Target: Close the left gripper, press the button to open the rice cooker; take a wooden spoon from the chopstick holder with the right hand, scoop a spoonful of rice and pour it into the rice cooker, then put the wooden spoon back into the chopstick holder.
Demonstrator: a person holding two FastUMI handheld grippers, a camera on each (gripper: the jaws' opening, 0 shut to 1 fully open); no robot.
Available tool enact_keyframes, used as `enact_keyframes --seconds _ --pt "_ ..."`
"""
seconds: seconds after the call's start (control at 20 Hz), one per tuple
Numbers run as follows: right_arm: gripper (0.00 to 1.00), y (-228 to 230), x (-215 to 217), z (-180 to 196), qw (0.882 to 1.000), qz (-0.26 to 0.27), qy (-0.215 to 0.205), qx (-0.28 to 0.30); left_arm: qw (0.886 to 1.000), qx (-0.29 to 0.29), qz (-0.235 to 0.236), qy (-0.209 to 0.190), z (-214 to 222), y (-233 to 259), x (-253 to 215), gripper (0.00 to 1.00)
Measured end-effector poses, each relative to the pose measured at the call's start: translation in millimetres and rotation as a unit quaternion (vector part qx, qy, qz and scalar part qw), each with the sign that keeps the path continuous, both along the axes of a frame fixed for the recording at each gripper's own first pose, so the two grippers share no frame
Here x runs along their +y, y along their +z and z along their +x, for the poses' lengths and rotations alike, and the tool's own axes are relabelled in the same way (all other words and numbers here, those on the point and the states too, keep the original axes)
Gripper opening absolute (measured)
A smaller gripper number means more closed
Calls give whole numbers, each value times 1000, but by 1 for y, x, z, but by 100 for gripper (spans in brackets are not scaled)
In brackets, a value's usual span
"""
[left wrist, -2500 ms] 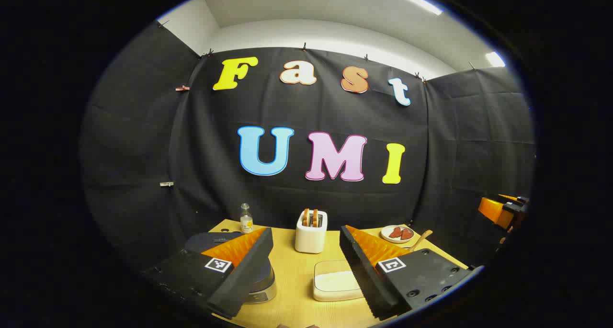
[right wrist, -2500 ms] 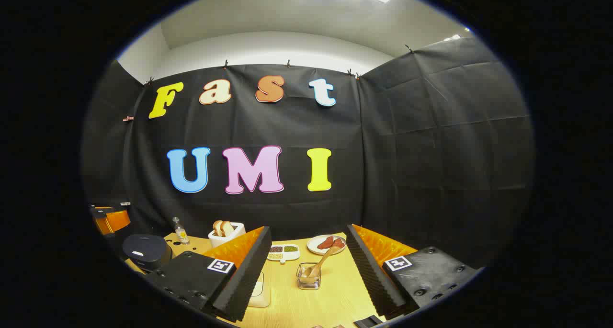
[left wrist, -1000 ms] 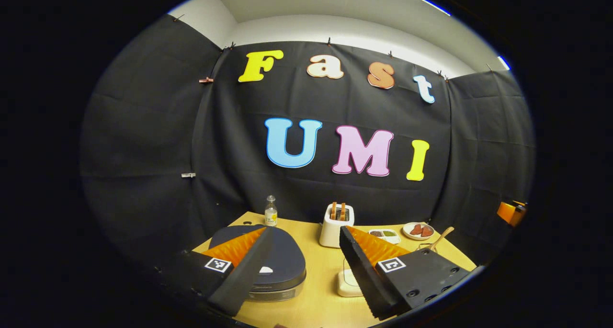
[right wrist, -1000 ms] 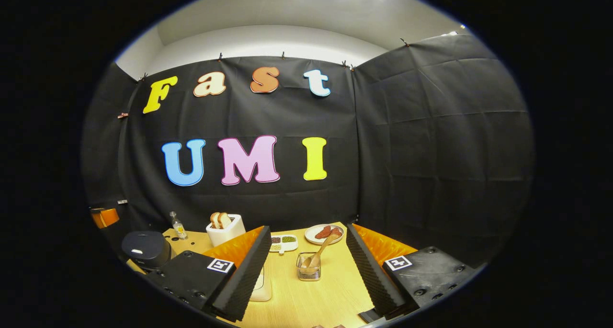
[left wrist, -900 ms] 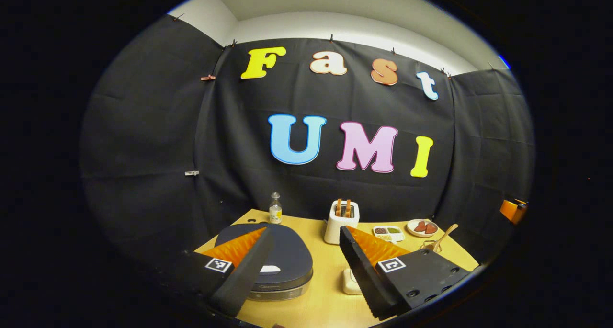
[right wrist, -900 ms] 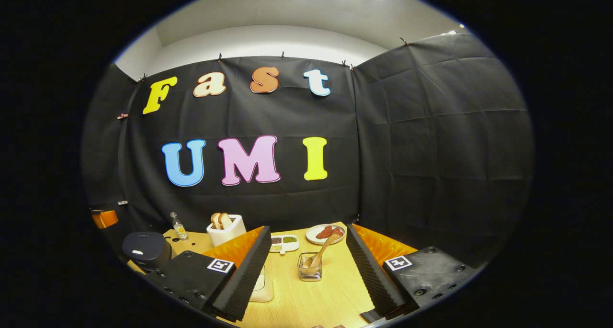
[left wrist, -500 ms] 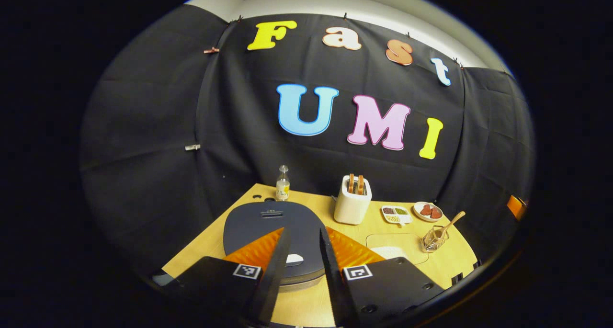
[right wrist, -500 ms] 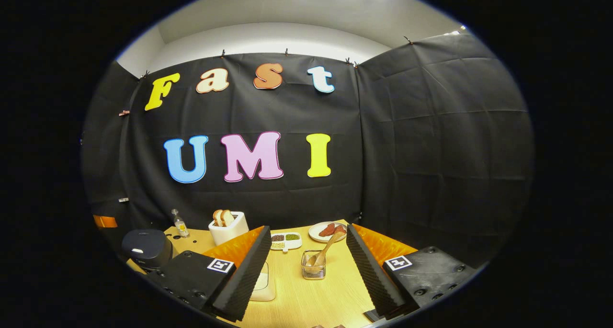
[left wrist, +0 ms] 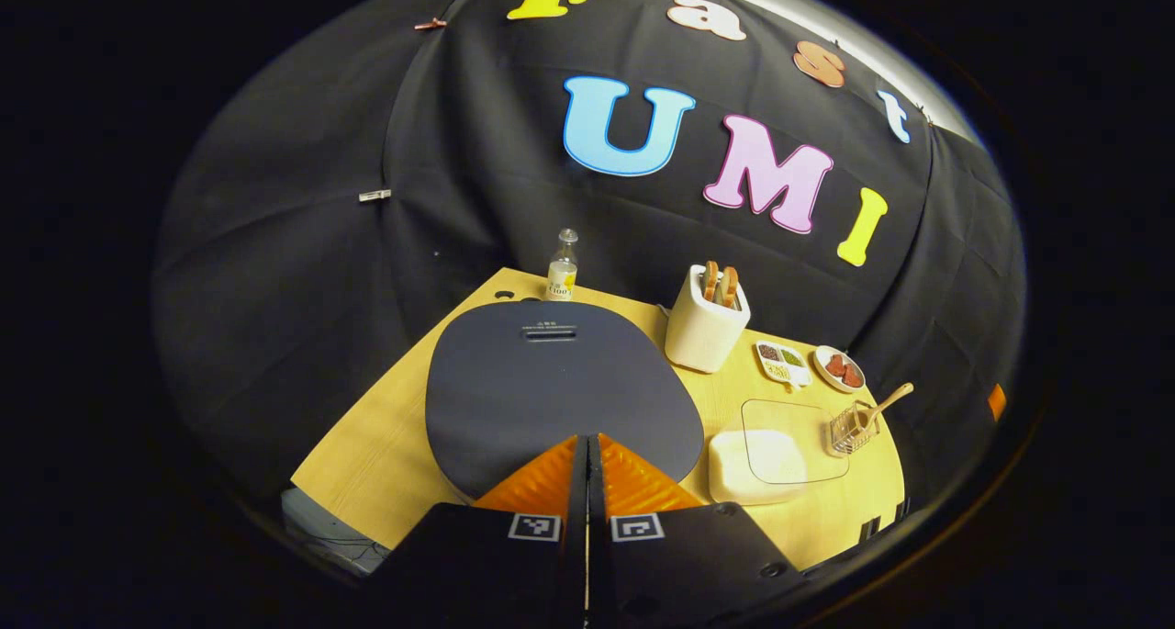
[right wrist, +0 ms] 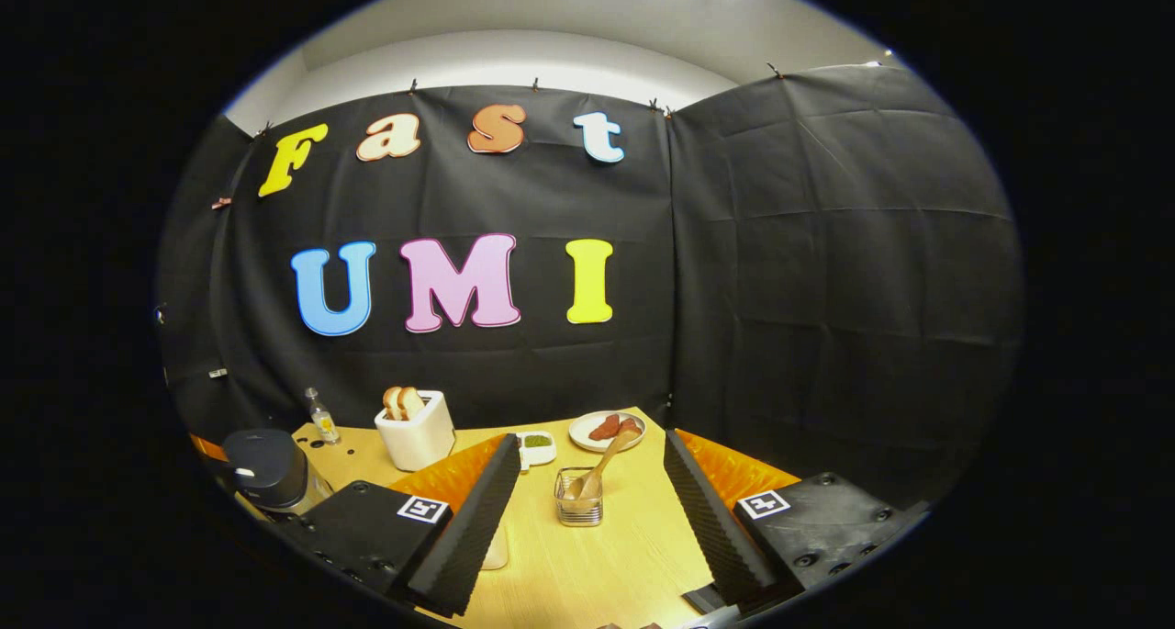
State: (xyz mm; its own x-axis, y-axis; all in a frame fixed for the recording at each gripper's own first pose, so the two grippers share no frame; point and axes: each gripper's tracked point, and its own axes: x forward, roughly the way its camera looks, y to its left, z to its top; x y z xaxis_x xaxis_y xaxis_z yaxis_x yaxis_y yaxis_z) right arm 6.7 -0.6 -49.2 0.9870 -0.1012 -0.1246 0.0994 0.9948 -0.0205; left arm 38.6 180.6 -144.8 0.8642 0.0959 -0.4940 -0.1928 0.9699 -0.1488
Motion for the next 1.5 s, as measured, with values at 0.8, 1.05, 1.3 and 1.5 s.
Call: enact_keyframes --seconds 0.8,1.05,1.3,1.5 --pt "98 -21 -11 4 999 14 -11 31 999 52 -7 -14 18 -32 -9 6" --pt "99 -28 10 2 999 13 15 36 998 43 35 -41 17 -33 -12 6" --pt "99 -27 16 2 999 9 29 40 995 -33 80 -41 19 22 -4 6" --pt "99 -24 19 8 999 13 37 36 967 -160 199 4 12 124 7 7"
